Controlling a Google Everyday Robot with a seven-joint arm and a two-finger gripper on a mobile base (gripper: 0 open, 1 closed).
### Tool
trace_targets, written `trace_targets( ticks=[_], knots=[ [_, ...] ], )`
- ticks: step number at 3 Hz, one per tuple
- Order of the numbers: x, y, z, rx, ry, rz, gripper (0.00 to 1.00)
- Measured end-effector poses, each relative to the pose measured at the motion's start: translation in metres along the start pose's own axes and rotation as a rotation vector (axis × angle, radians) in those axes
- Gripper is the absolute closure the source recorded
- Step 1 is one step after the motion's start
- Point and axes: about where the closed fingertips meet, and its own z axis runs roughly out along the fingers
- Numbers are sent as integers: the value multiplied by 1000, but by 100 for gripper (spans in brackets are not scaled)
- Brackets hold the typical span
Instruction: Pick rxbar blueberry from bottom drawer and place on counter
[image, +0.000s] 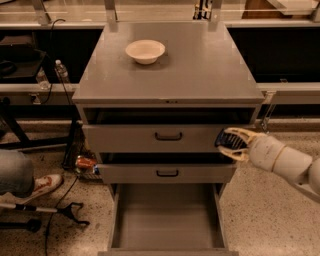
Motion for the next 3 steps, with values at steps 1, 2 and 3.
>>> trace_targets(
  ticks=[1, 2, 3],
  knots=[
    [-29, -58, -10, 76, -53, -103, 100],
    [-63, -107, -16, 132, -117, -210, 100],
    [-64, -106, -14, 128, -120, -209, 100]
  ],
)
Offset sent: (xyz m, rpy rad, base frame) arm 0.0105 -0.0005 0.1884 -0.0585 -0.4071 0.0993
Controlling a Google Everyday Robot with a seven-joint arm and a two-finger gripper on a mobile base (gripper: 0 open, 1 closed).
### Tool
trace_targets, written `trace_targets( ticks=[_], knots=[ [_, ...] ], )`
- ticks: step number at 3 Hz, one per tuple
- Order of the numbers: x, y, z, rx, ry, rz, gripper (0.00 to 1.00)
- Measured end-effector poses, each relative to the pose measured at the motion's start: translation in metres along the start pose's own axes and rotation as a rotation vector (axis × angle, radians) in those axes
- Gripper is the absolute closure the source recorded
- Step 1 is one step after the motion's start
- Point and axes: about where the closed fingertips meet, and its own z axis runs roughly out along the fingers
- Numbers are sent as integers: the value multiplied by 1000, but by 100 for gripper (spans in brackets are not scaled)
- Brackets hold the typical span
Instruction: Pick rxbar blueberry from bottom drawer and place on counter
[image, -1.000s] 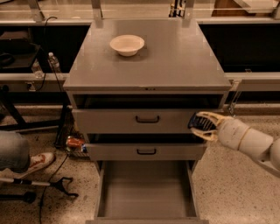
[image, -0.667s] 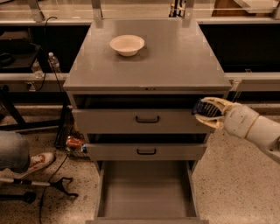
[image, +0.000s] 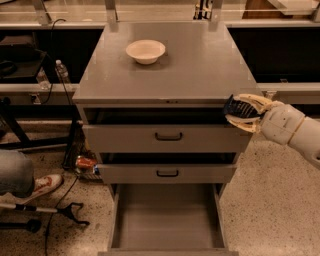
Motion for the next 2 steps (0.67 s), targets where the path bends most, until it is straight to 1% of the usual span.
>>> trace_targets(
  ticks=[1, 2],
  knots=[
    [0, -17, 13, -16, -38, -11, 100],
    [-1, -43, 34, -58, -94, -53, 100]
  ],
)
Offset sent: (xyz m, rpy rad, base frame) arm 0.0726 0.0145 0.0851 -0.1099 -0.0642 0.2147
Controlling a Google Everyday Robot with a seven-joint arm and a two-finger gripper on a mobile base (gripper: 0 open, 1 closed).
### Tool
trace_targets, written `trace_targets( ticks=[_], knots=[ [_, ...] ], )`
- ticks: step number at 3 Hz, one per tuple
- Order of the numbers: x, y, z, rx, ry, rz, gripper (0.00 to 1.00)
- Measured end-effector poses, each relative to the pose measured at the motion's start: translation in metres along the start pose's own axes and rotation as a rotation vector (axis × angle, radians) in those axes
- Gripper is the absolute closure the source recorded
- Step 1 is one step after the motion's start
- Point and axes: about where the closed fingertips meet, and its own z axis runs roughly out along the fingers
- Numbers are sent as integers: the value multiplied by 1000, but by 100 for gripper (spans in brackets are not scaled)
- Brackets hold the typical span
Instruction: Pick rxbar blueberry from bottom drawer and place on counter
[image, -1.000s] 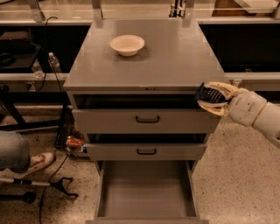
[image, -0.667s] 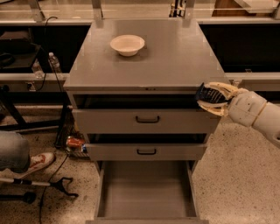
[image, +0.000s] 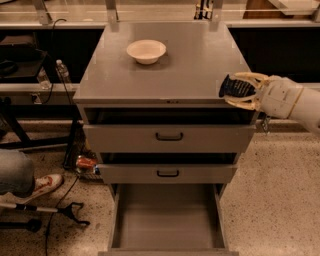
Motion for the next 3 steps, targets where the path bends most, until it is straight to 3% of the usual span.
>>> trace_targets(
  ticks=[2, 3],
  knots=[
    [15, -43, 43, -185, -74, -76, 100],
    [23, -48, 58, -279, -79, -101, 100]
  ],
)
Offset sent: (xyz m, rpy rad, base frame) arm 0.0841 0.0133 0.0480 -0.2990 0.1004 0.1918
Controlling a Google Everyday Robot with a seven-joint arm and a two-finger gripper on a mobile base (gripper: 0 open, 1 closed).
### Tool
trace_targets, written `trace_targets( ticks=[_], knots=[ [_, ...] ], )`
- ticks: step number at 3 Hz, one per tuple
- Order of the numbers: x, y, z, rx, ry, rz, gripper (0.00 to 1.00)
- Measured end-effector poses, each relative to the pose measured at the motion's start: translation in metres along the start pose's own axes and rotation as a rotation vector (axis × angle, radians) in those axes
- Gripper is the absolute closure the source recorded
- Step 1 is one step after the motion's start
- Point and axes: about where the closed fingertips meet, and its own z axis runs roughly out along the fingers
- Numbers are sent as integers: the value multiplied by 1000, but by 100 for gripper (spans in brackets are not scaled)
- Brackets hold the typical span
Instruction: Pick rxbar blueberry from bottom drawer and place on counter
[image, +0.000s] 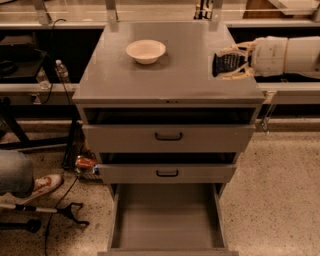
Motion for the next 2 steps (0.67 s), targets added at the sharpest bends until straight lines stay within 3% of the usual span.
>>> trace_targets(
  ticks=[2],
  knots=[
    [12, -3, 28, -166, 2, -91, 100]
  ],
)
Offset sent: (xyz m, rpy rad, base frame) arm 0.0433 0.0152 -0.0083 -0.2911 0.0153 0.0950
